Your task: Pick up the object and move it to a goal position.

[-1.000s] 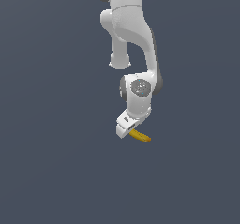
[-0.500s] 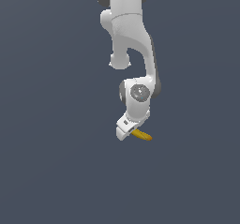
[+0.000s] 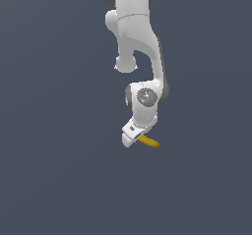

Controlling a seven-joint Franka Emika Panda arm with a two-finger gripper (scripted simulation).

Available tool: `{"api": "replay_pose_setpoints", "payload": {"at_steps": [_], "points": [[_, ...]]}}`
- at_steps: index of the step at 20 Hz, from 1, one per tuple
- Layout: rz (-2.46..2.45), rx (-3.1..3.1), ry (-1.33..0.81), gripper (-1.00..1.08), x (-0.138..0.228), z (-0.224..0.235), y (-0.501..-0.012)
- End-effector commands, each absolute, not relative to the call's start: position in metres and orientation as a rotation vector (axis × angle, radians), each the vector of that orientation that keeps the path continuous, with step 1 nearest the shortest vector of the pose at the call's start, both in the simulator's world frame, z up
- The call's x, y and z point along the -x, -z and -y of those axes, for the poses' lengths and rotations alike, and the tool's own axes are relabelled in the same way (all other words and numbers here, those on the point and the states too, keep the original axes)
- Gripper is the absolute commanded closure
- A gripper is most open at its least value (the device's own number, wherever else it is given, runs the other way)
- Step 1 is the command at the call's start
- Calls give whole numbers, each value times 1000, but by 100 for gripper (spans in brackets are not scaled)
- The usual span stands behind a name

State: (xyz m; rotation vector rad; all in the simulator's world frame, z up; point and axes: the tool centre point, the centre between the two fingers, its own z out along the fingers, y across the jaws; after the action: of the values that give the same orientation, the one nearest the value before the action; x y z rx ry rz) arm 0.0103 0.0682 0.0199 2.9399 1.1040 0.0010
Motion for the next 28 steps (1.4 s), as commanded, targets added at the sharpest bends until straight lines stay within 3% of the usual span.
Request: {"api": "replay_pose_setpoints", "payload": {"at_steps": [1, 13, 28], "points": [[-1104, -2940, -2, 108, -10, -68, -22], [-1104, -2939, -1, 108, -2, -66, -79], [-1108, -2939, 0, 108, 21, -62, -249]]}}
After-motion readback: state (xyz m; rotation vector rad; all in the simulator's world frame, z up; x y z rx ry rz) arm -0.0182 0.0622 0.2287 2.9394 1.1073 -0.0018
